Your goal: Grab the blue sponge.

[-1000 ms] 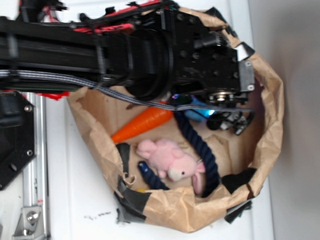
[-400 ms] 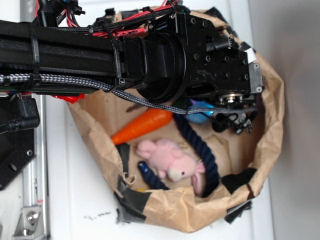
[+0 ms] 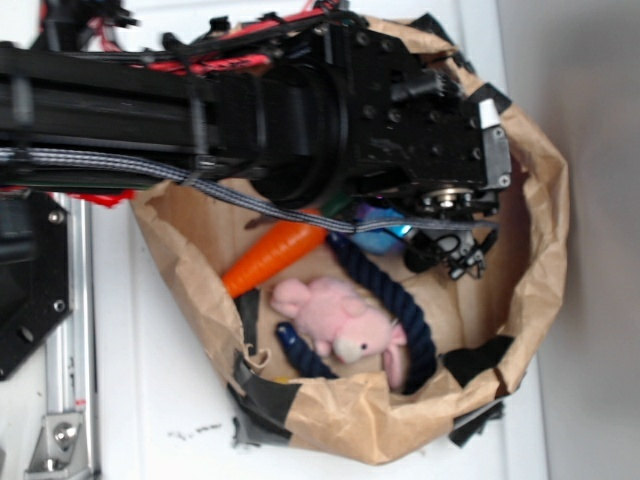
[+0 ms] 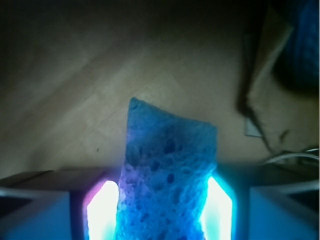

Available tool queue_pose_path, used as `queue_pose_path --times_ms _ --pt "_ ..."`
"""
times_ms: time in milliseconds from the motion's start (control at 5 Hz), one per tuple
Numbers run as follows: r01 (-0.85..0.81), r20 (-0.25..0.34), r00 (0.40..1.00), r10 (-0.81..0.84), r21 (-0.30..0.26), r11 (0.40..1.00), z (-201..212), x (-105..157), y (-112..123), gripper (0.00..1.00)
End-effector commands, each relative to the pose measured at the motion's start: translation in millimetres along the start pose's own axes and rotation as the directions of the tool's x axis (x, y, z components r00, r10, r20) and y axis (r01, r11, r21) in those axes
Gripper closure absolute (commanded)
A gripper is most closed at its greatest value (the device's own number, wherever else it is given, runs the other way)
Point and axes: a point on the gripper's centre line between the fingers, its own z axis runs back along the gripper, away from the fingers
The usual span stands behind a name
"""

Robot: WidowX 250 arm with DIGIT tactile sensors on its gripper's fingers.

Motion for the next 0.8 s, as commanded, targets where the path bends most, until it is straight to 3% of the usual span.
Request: queue_pose_path --times_ms 0,200,600 --pt "0.458 0.101 0.887 -0.451 -0.073 0.886 115.4 -14.3 1.4 1.00" --pt "0.497 0.076 0.867 -0.492 -0.072 0.865 142.3 -19.8 0.3 1.00" --pt "0.478 0.080 0.878 -0.471 -0.109 0.872 145.1 -9.1 16.3 1.00"
